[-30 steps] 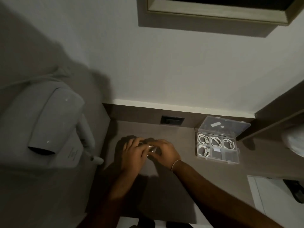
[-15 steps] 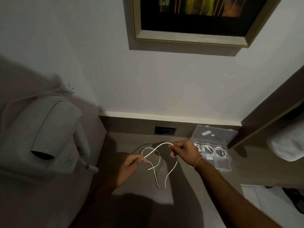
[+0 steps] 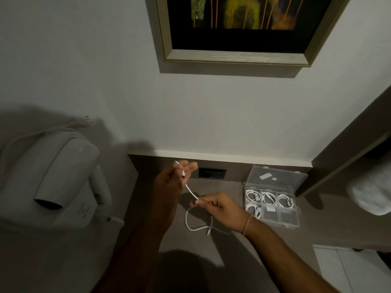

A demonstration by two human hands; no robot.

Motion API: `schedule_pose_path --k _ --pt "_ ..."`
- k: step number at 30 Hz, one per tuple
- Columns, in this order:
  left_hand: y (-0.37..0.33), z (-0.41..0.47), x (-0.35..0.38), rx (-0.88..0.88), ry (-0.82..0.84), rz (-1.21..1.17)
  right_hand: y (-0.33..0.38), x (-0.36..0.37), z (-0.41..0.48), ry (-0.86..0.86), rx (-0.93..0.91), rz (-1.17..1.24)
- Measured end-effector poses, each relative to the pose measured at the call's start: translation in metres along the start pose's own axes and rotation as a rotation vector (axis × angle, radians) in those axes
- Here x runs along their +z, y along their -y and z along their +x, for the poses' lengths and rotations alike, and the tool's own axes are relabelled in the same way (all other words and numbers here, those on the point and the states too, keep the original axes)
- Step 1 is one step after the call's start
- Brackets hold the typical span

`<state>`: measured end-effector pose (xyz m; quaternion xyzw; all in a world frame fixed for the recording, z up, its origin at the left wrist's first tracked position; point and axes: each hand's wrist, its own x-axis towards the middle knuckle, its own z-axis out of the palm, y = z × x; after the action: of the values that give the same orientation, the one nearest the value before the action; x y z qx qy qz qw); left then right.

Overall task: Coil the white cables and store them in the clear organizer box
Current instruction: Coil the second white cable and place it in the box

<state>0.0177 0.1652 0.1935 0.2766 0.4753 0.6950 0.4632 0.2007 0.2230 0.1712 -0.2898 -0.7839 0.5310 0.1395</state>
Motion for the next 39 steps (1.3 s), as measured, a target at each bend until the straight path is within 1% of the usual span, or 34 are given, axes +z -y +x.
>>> schedule_pose_path --k 1,2,3,4,5,6,7,9,10,12,14,15,16,17,18,19,20,22,24,26,27,28,29,30,31,32,35,36,37,39 --pt "0.005 -0.001 0.001 0.058 0.020 0.213 0.007 -0.008 -0.001 0.031 -0.009 -0.071" --pt "0.011 0.000 0.002 0.114 0.079 0.443 0.014 -0.019 -0.003 0.053 -0.013 -0.147" --pt "0.017 0.000 0.003 0.162 0.181 0.682 0.020 -0.033 -0.004 0.063 -0.024 -0.217" --pt "0.020 -0.001 0.005 0.180 0.306 0.853 0.027 -0.047 -0.005 0.064 -0.044 -0.276" --pt "0.021 -0.003 0.009 0.161 0.424 0.924 0.036 -0.061 -0.004 0.057 -0.062 -0.317" --pt "0.018 -0.005 0.014 0.096 0.507 0.866 0.044 -0.074 -0.003 0.044 -0.071 -0.332" --pt "0.014 -0.007 0.016 0.019 0.542 0.750 0.051 -0.084 -0.001 0.027 -0.075 -0.316" --pt "0.002 -0.008 0.020 -0.073 0.515 0.557 0.062 -0.098 0.005 -0.008 -0.088 -0.246" --pt "-0.004 -0.008 0.022 -0.097 0.517 0.525 0.067 -0.102 0.008 -0.024 -0.102 -0.208" --pt "-0.011 -0.006 0.022 -0.179 0.608 0.434 0.069 -0.106 0.011 -0.104 -0.126 -0.075" --pt "-0.022 -0.008 0.026 -0.256 0.735 0.224 0.069 -0.104 0.015 -0.221 -0.166 0.101" --pt "-0.028 -0.009 0.029 -0.263 0.767 0.079 0.068 -0.096 0.017 -0.282 -0.167 0.169" --pt "-0.033 -0.010 0.033 -0.254 0.752 -0.084 0.067 -0.084 0.019 -0.336 -0.147 0.217" --pt "-0.037 -0.010 0.038 -0.242 0.679 -0.248 0.066 -0.069 0.020 -0.371 -0.112 0.246" --pt "-0.040 -0.010 0.043 -0.223 0.573 -0.369 0.063 -0.051 0.019 -0.373 -0.079 0.266" --pt "-0.042 -0.008 0.048 -0.193 0.461 -0.424 0.059 -0.033 0.018 -0.349 -0.052 0.283" --pt "-0.043 -0.007 0.052 -0.150 0.368 -0.401 0.056 -0.020 0.015 -0.317 -0.026 0.302" --pt "-0.041 -0.006 0.056 -0.050 0.240 -0.198 0.054 -0.015 0.008 -0.280 0.007 0.270" --pt "-0.037 -0.010 0.056 0.113 0.185 0.114 0.058 -0.031 0.001 -0.200 -0.015 0.056" --pt "-0.031 -0.011 0.056 0.290 0.135 0.397 0.067 -0.047 -0.008 -0.035 -0.089 -0.206" --pt "-0.029 -0.011 0.056 0.333 0.108 0.483 0.073 -0.055 -0.013 0.023 -0.117 -0.306" --pt "-0.027 -0.010 0.055 0.348 0.093 0.555 0.081 -0.064 -0.017 0.040 -0.123 -0.368" --pt "-0.027 -0.010 0.053 0.344 0.100 0.612 0.091 -0.075 -0.019 0.010 -0.132 -0.408" --pt "-0.030 -0.012 0.050 0.313 0.141 0.639 0.101 -0.088 -0.018 -0.046 -0.147 -0.436" --pt "-0.032 -0.014 0.047 0.250 0.217 0.605 0.110 -0.102 -0.016 -0.105 -0.163 -0.445" --pt "-0.036 -0.017 0.044 0.153 0.309 0.503 0.117 -0.115 -0.012 -0.152 -0.177 -0.420" --pt "-0.051 -0.024 0.040 -0.118 0.523 0.081 0.125 -0.123 0.004 -0.199 -0.208 -0.181" --pt "-0.055 -0.024 0.040 -0.154 0.577 -0.011 0.122 -0.113 0.010 -0.214 -0.215 -0.083" --pt "-0.058 -0.023 0.040 -0.152 0.603 -0.076 0.117 -0.101 0.016 -0.243 -0.217 0.004" --pt "-0.064 -0.018 0.041 -0.125 0.569 -0.212 0.101 -0.074 0.025 -0.323 -0.168 0.130"
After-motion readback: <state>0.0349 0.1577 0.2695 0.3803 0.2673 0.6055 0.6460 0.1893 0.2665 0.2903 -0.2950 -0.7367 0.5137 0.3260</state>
